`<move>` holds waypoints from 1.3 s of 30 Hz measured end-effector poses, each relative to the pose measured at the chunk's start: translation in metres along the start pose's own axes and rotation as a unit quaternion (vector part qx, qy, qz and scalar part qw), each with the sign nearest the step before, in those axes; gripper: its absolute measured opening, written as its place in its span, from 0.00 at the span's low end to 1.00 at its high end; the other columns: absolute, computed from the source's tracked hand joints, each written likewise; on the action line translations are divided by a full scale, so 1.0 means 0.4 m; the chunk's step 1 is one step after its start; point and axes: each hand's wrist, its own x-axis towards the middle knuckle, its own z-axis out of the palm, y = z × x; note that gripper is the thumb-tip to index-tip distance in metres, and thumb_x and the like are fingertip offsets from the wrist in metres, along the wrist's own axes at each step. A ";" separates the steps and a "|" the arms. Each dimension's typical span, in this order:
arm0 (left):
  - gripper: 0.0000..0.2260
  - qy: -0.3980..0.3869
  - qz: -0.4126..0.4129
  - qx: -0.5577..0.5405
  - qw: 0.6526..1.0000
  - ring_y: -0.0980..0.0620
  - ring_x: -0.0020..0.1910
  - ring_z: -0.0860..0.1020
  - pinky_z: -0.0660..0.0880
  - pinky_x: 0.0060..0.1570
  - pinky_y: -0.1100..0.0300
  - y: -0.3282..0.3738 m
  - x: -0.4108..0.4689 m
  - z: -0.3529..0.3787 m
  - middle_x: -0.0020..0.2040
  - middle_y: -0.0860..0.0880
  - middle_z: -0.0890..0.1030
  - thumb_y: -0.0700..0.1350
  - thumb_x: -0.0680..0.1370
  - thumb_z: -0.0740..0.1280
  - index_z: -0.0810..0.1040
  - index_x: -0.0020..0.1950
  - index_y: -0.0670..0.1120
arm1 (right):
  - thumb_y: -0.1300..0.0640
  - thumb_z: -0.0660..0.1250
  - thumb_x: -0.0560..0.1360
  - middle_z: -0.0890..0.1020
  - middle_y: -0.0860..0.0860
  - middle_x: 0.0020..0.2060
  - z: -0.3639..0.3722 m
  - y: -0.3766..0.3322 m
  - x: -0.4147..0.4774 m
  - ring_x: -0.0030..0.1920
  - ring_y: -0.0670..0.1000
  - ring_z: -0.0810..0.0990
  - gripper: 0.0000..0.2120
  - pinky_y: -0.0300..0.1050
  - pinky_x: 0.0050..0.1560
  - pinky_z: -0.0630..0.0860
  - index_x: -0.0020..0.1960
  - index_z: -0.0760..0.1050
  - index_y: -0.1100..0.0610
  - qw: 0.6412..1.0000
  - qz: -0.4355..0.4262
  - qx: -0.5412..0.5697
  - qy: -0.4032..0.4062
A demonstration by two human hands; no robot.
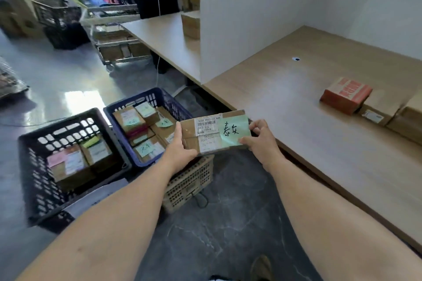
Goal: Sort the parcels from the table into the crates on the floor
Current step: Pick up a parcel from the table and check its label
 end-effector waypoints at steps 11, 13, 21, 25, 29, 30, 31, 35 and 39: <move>0.46 0.116 -0.072 -0.076 0.988 0.54 0.57 0.72 0.68 0.53 0.61 -0.177 -0.013 -0.260 0.69 0.50 0.70 0.38 0.76 0.68 0.36 0.78 0.55 | 0.69 0.64 0.73 0.81 0.47 0.49 0.364 -0.052 0.096 0.48 0.50 0.81 0.18 0.43 0.38 0.76 0.38 0.71 0.45 0.983 -0.056 -0.073 -0.156; 0.45 0.136 -0.091 -0.083 0.983 0.54 0.57 0.72 0.68 0.51 0.63 -0.214 0.005 -0.299 0.70 0.50 0.70 0.38 0.76 0.68 0.37 0.78 0.56 | 0.69 0.63 0.74 0.81 0.46 0.52 0.428 -0.046 0.136 0.49 0.52 0.81 0.18 0.51 0.48 0.78 0.39 0.76 0.45 0.974 -0.044 -0.091 -0.204; 0.43 0.197 -0.171 -0.057 0.964 0.57 0.55 0.71 0.68 0.45 0.66 -0.339 0.119 -0.466 0.72 0.51 0.68 0.41 0.76 0.69 0.42 0.78 0.59 | 0.65 0.66 0.74 0.78 0.45 0.53 0.677 -0.043 0.309 0.40 0.49 0.77 0.16 0.43 0.39 0.76 0.46 0.79 0.42 0.929 -0.011 -0.154 -0.337; 0.41 0.229 -0.185 -0.036 0.955 0.57 0.63 0.68 0.64 0.58 0.62 -0.376 0.185 -0.533 0.74 0.52 0.66 0.43 0.76 0.70 0.47 0.79 0.58 | 0.68 0.66 0.74 0.79 0.48 0.53 0.778 -0.064 0.398 0.48 0.53 0.79 0.16 0.48 0.47 0.80 0.48 0.80 0.47 0.924 0.027 -0.116 -0.363; 0.37 0.272 -0.205 0.002 0.940 0.50 0.70 0.67 0.66 0.66 0.52 -0.427 0.233 -0.589 0.74 0.51 0.67 0.45 0.75 0.71 0.54 0.78 0.56 | 0.69 0.66 0.74 0.78 0.51 0.53 0.887 -0.075 0.464 0.54 0.56 0.79 0.16 0.50 0.54 0.79 0.49 0.80 0.49 0.912 0.057 -0.102 -0.393; 0.36 0.282 -0.212 0.009 0.936 0.49 0.69 0.69 0.68 0.66 0.50 -0.441 0.242 -0.603 0.73 0.51 0.68 0.45 0.75 0.71 0.56 0.78 0.55 | 0.69 0.66 0.74 0.78 0.52 0.54 0.916 -0.075 0.475 0.54 0.56 0.79 0.16 0.50 0.54 0.79 0.49 0.80 0.49 0.909 0.057 -0.106 -0.399; 0.34 0.292 -0.218 0.015 0.931 0.49 0.68 0.70 0.69 0.65 0.51 -0.456 0.250 -0.616 0.72 0.51 0.69 0.45 0.75 0.71 0.58 0.77 0.55 | 0.69 0.66 0.74 0.78 0.52 0.55 0.944 -0.074 0.482 0.54 0.56 0.79 0.16 0.50 0.55 0.79 0.49 0.79 0.49 0.905 0.058 -0.111 -0.406; 0.31 0.311 -0.243 0.032 0.918 0.51 0.65 0.71 0.69 0.58 0.56 -0.521 0.264 -0.670 0.71 0.51 0.70 0.45 0.76 0.70 0.60 0.76 0.52 | 0.70 0.65 0.75 0.78 0.52 0.55 1.053 -0.060 0.489 0.51 0.53 0.79 0.15 0.48 0.53 0.79 0.51 0.78 0.51 0.895 0.076 -0.109 -0.426; 0.29 0.318 -0.249 0.035 0.914 0.52 0.61 0.73 0.69 0.54 0.58 -0.598 0.287 -0.745 0.69 0.51 0.73 0.44 0.76 0.69 0.62 0.75 0.53 | 0.71 0.65 0.75 0.78 0.51 0.55 1.177 -0.040 0.494 0.51 0.53 0.78 0.16 0.48 0.52 0.78 0.52 0.77 0.51 0.889 0.093 -0.113 -0.433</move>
